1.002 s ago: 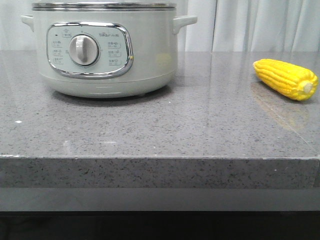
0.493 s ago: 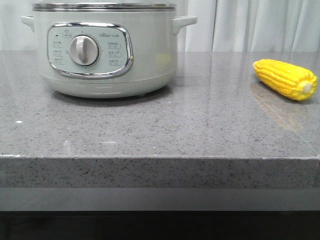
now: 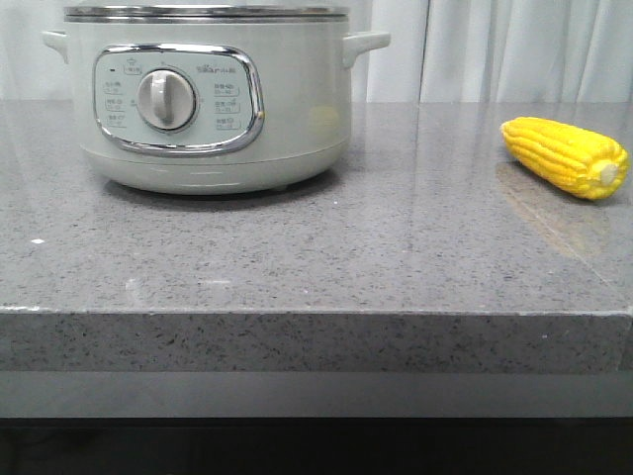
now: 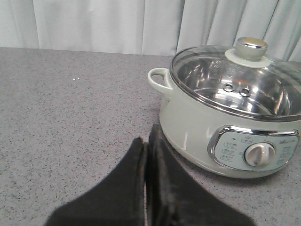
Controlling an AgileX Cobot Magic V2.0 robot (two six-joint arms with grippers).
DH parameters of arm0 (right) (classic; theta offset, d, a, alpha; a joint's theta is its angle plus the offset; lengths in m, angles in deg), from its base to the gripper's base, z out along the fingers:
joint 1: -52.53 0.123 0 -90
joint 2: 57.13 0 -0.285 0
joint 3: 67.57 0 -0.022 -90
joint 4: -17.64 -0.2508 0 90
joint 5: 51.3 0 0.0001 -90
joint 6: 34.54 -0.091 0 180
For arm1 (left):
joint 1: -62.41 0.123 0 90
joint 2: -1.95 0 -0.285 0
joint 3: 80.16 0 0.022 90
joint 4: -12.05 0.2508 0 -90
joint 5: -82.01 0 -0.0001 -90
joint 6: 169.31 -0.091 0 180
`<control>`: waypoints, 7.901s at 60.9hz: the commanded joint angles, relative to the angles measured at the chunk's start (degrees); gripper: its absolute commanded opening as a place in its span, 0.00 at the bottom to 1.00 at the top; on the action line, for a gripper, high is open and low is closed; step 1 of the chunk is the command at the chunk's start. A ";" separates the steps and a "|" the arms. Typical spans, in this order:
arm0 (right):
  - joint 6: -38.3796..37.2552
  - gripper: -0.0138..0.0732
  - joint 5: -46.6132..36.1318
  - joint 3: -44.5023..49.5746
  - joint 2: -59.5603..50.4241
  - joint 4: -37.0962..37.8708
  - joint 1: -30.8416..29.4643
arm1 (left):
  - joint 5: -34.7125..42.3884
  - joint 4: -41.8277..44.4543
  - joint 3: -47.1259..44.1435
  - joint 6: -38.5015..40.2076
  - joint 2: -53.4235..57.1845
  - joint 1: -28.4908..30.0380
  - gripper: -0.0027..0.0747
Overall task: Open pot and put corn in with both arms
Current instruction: 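Grasp the silver knob of the glass lid with the left gripper, then lift the glass lid off the pot with the left gripper, then lower the right gripper onto the yellow corn cob and grasp it, then lift the corn with the right gripper and carry it over the pot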
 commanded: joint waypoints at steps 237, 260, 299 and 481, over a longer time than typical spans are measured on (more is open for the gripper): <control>0.53 0.82 -2.96 -2.06 1.51 0.10 -0.27 | 3.14 1.17 64.40 -0.73 -54.45 -21.78 0.31; 0.53 0.82 -3.00 -2.06 1.51 0.10 -0.27 | 1.67 1.17 45.40 -0.73 -34.06 -21.78 0.31; 2.22 0.88 1.81 -8.02 11.55 0.10 3.16 | 1.08 0.85 16.13 -0.73 -3.40 -21.78 0.31; 7.34 0.48 22.09 -62.32 56.66 -4.47 14.36 | 1.26 0.85 11.96 -0.73 -2.96 -21.78 0.25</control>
